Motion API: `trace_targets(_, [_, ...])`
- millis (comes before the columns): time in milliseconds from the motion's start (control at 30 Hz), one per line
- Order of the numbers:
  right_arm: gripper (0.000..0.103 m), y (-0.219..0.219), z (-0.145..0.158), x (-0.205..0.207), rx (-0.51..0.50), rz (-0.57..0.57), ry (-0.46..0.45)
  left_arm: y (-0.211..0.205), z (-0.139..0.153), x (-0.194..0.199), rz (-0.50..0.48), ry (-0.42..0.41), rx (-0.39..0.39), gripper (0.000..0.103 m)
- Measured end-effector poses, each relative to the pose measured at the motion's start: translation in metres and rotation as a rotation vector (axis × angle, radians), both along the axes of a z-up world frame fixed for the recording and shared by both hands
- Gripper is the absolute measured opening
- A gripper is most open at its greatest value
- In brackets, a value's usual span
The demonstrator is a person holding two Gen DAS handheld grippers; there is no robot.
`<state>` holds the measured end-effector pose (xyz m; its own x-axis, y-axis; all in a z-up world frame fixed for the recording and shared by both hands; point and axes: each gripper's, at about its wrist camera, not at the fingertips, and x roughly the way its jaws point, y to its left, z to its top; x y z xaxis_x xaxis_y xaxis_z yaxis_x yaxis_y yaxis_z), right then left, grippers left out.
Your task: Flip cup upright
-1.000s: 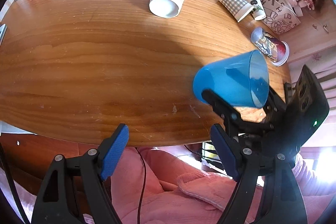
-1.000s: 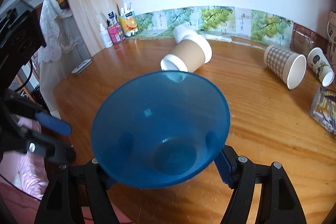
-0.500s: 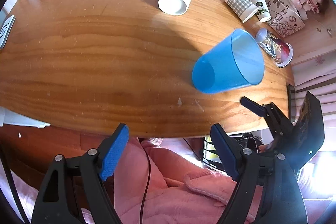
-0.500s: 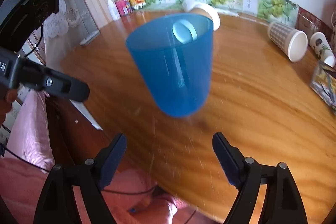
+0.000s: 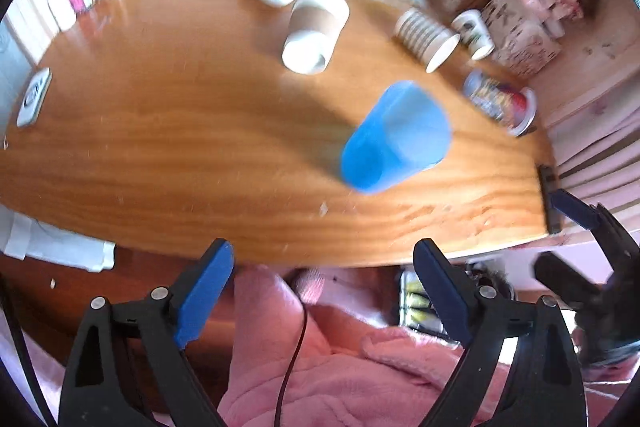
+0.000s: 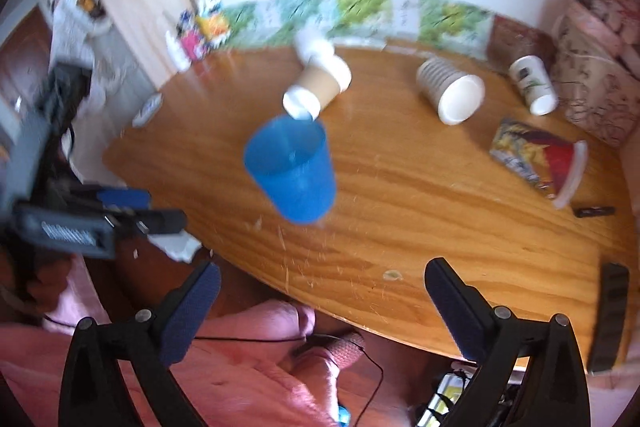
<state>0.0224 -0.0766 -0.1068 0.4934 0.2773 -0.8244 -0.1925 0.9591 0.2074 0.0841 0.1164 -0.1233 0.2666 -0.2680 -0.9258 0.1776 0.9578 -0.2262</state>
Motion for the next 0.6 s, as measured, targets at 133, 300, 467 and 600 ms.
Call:
trace_targets(133, [0.102,-0.004,0.035,-0.005,0.039,-0.069,-0.046,-0.003,0.025,-0.002,0.024,-0.108,0.002,0.094])
trace_targets(300, [0.102,-0.001,0.060,-0.012,0.069,-0.127,-0.110,-0.013,0.059,-0.006,0.024,-0.260,0.053,0.095])
trace_targets(467, [0.102,0.007,0.074,-0.020,0.007,-0.137,-0.175,-0.012,0.091,-0.014,0.088,-0.392,0.008,0.102])
trace_targets(600, [0.102,0.007,0.081,-0.029,0.001,-0.187,-0.220,-0.015,0.112,-0.026,0.111,-0.529,0.006,0.102])
